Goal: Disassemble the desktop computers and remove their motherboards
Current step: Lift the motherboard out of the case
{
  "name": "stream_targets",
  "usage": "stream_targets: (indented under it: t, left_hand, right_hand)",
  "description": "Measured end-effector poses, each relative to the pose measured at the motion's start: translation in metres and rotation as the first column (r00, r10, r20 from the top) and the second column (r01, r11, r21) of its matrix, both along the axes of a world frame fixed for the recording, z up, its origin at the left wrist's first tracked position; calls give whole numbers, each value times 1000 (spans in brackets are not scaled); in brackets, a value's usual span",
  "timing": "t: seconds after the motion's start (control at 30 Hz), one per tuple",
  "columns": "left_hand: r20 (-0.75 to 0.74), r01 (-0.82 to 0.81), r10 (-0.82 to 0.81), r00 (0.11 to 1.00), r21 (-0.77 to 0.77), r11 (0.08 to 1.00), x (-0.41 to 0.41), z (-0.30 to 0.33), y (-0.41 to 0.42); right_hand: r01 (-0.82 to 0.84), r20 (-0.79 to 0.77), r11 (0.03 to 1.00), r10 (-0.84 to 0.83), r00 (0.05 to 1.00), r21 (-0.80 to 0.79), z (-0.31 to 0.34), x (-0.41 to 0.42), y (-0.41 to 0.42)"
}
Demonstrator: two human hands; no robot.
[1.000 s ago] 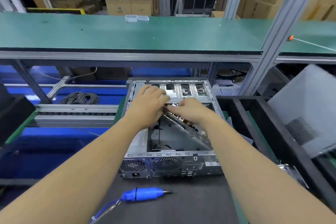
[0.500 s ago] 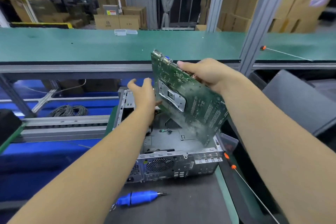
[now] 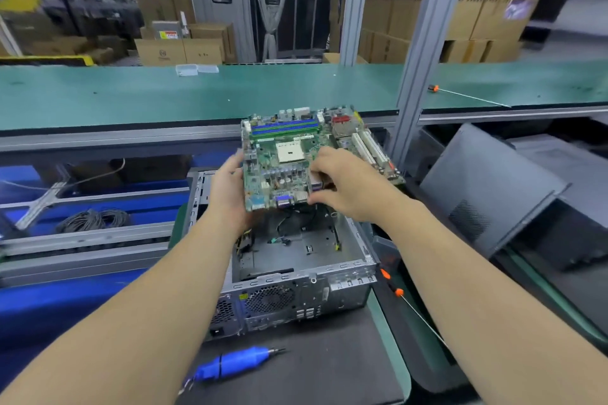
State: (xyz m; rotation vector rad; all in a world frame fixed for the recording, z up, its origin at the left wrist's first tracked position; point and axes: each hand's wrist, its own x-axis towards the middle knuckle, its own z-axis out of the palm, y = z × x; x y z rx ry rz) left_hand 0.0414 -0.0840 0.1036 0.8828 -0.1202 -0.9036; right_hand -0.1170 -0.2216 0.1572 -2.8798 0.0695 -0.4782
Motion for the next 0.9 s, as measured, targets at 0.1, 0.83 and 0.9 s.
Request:
stream_targets:
  t: [0.1, 0.83, 0.9]
  left_hand:
    - [256, -180, 87, 963, 371, 911, -3, -8, -6]
    - [489, -132, -54, 871, 337, 932, -42, -31, -83]
    - [474, -135, -52, 879, 351, 927, -46, -32, -107]
  right_hand:
    - [22, -42, 999, -23, 999, -37, -8, -6, -7]
    - [202, -199, -54, -541, 817, 978, -42, -82, -155]
    - [251, -206, 0, -574, 792, 968, -42, -85, -176]
